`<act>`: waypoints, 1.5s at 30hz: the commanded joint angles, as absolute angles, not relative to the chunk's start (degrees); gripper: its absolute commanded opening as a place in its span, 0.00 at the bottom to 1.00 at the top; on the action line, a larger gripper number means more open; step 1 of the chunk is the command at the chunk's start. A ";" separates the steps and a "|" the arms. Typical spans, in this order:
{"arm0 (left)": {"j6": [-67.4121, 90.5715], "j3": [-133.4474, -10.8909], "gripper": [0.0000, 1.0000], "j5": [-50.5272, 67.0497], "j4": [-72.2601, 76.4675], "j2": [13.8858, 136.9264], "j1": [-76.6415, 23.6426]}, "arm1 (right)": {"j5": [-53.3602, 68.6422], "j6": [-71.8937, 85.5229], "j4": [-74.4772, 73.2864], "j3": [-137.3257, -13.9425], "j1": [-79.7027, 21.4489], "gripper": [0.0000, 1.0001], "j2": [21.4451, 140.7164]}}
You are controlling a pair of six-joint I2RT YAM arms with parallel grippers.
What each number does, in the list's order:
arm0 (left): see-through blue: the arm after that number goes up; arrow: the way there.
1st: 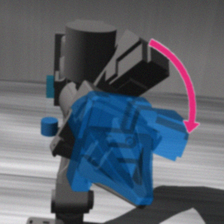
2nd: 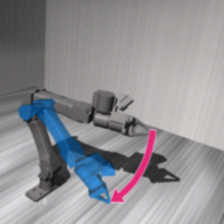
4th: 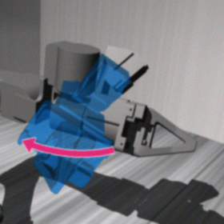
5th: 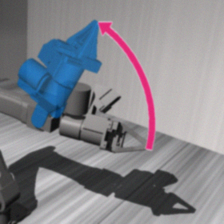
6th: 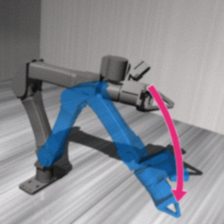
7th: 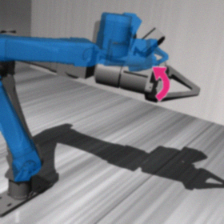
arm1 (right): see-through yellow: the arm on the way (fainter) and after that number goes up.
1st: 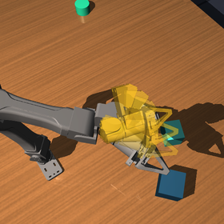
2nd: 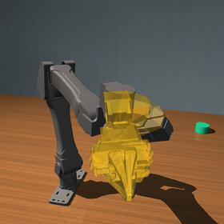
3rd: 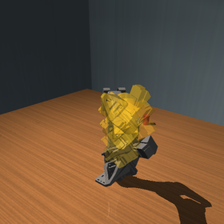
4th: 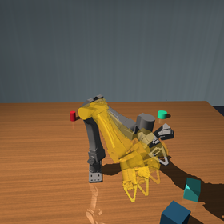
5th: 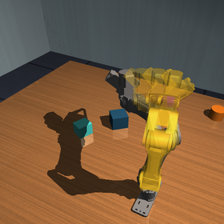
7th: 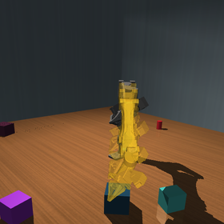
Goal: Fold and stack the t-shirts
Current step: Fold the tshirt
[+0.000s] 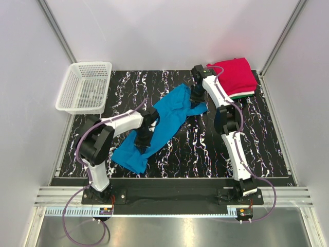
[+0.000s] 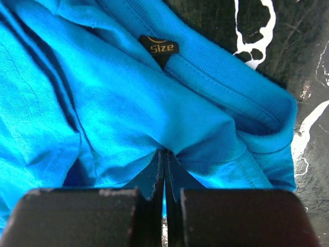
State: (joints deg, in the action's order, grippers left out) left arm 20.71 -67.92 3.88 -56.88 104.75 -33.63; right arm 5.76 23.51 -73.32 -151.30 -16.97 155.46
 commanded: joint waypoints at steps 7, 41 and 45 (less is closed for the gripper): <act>19.42 -68.29 0.00 10.63 -54.14 104.85 -39.20 | 5.45 22.06 -70.05 -155.92 -16.70 0.03 161.10; 21.10 -89.11 0.47 -0.35 -55.11 101.41 -38.77 | 14.67 20.21 -67.14 -153.20 -14.76 0.46 137.12; 21.62 -103.74 0.47 -0.80 -55.46 109.67 -33.85 | 13.71 18.63 -70.40 -135.25 -17.66 0.42 126.17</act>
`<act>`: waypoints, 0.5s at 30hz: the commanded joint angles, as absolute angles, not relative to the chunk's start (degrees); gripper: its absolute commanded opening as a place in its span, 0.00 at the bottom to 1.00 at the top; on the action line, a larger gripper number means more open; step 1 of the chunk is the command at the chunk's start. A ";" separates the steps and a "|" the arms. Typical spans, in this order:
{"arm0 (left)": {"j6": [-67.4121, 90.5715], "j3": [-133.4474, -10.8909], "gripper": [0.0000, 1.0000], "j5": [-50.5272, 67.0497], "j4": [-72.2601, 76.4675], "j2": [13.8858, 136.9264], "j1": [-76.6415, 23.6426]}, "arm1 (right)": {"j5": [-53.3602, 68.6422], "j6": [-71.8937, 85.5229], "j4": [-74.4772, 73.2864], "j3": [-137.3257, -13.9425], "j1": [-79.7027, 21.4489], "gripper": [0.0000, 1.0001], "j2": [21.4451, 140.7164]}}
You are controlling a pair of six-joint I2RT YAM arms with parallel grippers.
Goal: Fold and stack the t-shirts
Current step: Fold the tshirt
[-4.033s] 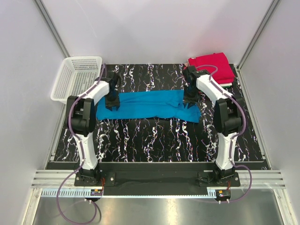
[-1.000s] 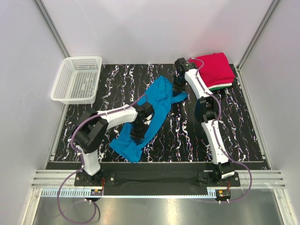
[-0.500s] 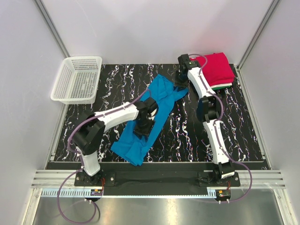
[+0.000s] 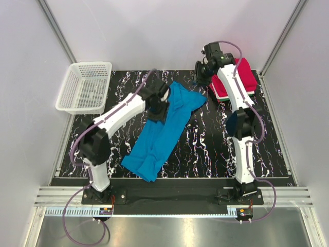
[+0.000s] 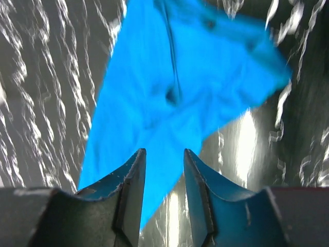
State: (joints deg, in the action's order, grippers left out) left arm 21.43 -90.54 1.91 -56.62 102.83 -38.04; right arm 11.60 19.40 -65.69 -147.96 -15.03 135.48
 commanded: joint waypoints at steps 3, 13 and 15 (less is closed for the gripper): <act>21.62 -120.14 0.47 -0.35 -57.82 119.85 -32.26 | 16.17 19.85 -64.03 -116.16 -21.44 0.45 115.08; 24.79 -135.35 0.49 10.11 -58.36 139.90 -28.92 | 22.32 32.77 -48.43 -80.16 -34.97 0.47 96.33; 23.91 -135.35 0.48 10.28 -58.18 141.32 -28.92 | 23.38 34.18 -46.42 -79.02 -37.42 0.46 97.55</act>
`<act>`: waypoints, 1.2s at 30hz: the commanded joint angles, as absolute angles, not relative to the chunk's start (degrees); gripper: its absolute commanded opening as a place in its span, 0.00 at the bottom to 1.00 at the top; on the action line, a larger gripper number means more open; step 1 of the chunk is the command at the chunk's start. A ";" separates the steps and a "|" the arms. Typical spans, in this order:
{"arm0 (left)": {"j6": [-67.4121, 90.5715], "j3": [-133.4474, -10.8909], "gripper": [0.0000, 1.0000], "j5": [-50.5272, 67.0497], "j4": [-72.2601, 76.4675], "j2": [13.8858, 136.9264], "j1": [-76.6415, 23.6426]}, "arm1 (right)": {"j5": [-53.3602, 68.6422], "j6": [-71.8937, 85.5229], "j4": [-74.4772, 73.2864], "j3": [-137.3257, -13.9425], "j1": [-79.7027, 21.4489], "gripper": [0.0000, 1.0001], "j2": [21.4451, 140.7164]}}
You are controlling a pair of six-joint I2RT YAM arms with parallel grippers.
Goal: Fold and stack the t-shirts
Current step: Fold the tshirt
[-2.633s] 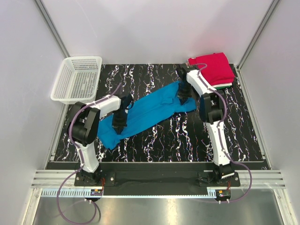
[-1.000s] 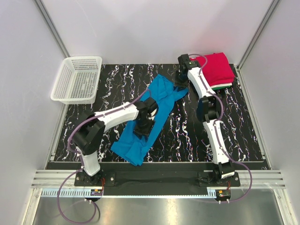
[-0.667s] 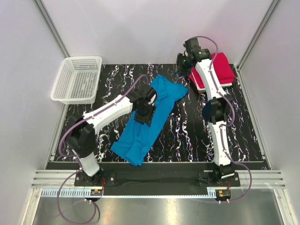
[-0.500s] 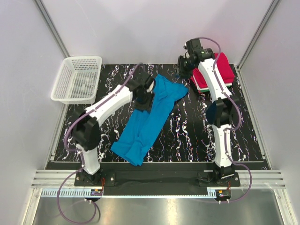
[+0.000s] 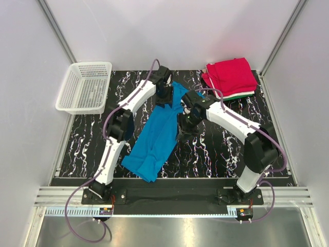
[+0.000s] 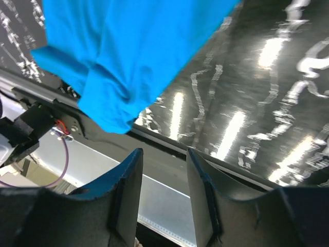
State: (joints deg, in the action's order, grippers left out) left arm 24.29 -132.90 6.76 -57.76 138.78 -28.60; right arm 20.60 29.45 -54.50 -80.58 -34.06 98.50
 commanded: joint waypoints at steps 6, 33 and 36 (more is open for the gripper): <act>19.43 -135.52 0.48 9.23 -55.99 142.29 -28.92 | 24.35 37.35 -41.49 -81.38 -43.06 0.46 104.40; 14.41 -130.34 0.41 8.62 -55.72 148.36 -26.54 | 17.14 40.78 -38.06 -83.85 -48.08 0.34 122.69; 15.29 -131.04 0.32 8.87 -56.77 148.36 -26.02 | 16.79 40.87 -38.67 -83.85 -48.08 0.26 123.22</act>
State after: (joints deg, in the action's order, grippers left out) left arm 15.05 -132.73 10.00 -55.61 145.69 -26.61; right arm 20.62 41.01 -38.98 -83.44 -47.31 120.18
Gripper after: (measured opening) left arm 0.371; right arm 0.305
